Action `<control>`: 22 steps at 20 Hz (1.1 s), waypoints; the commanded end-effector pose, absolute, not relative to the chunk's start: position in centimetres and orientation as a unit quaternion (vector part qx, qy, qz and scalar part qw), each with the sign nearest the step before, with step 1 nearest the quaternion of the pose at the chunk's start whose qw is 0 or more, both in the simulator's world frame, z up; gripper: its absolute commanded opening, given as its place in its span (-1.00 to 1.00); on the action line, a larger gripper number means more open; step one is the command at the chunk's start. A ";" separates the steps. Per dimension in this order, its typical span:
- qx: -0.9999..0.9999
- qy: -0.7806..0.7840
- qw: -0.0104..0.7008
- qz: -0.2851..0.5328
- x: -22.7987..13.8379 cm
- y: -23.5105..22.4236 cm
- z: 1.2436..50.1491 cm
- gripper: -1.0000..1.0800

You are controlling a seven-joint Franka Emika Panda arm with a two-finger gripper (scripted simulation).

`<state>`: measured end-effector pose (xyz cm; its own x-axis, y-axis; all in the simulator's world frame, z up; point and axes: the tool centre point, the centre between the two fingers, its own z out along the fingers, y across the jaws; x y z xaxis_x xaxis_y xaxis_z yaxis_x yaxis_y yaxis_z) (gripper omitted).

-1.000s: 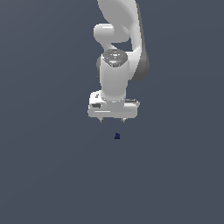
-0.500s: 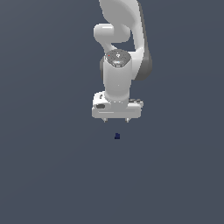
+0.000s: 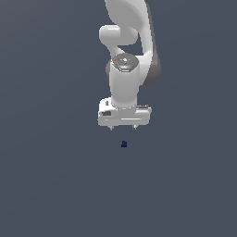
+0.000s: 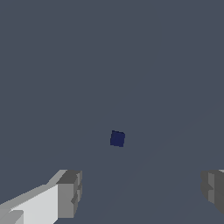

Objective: Pick up the object and move it to a goal position.

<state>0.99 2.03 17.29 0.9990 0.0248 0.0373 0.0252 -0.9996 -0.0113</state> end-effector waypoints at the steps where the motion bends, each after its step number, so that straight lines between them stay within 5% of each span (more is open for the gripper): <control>1: -0.999 -0.026 0.005 -0.018 1.0 2.0 17.1 0.92; 22: -0.959 -0.283 -0.007 -0.006 1.1 2.1 12.8 0.92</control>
<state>1.09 2.12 13.12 0.8631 0.5050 0.0110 0.5048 -0.8631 0.0159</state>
